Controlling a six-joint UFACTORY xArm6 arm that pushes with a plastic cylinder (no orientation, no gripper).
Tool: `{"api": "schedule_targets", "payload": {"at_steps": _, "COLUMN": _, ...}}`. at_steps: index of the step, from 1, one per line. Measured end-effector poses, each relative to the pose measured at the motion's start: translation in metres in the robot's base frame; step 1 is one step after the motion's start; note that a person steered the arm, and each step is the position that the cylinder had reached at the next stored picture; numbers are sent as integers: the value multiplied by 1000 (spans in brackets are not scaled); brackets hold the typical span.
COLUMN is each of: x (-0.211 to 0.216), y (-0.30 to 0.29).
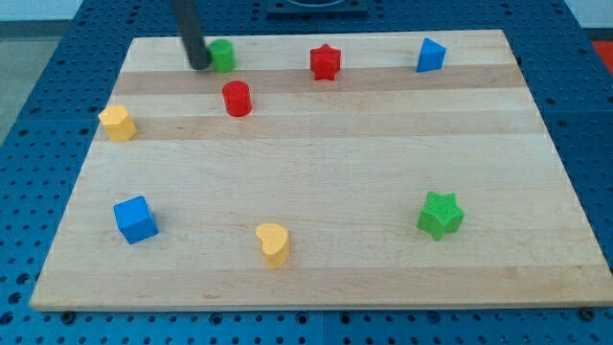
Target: Move the green circle at the top right of the hexagon
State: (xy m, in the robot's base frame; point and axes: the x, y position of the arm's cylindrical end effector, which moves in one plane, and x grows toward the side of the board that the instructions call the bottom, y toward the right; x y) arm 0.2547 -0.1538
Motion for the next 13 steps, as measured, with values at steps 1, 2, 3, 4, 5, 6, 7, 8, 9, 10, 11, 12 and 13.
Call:
{"api": "schedule_targets", "payload": {"at_steps": 1, "x": 0, "y": 56}}
{"api": "schedule_targets", "payload": {"at_steps": 2, "x": -3, "y": 68}}
{"api": "schedule_targets", "payload": {"at_steps": 3, "x": -4, "y": 105}}
{"api": "schedule_targets", "payload": {"at_steps": 4, "x": -16, "y": 157}}
{"api": "schedule_targets", "payload": {"at_steps": 5, "x": -50, "y": 146}}
{"api": "schedule_targets", "payload": {"at_steps": 6, "x": -48, "y": 78}}
{"api": "schedule_targets", "payload": {"at_steps": 7, "x": -47, "y": 12}}
{"api": "schedule_targets", "payload": {"at_steps": 8, "x": -46, "y": 44}}
{"api": "schedule_targets", "payload": {"at_steps": 9, "x": -35, "y": 91}}
{"api": "schedule_targets", "payload": {"at_steps": 10, "x": -29, "y": 26}}
{"api": "schedule_targets", "payload": {"at_steps": 11, "x": -12, "y": 3}}
{"api": "schedule_targets", "payload": {"at_steps": 12, "x": -8, "y": 46}}
{"api": "schedule_targets", "payload": {"at_steps": 13, "x": 12, "y": -3}}
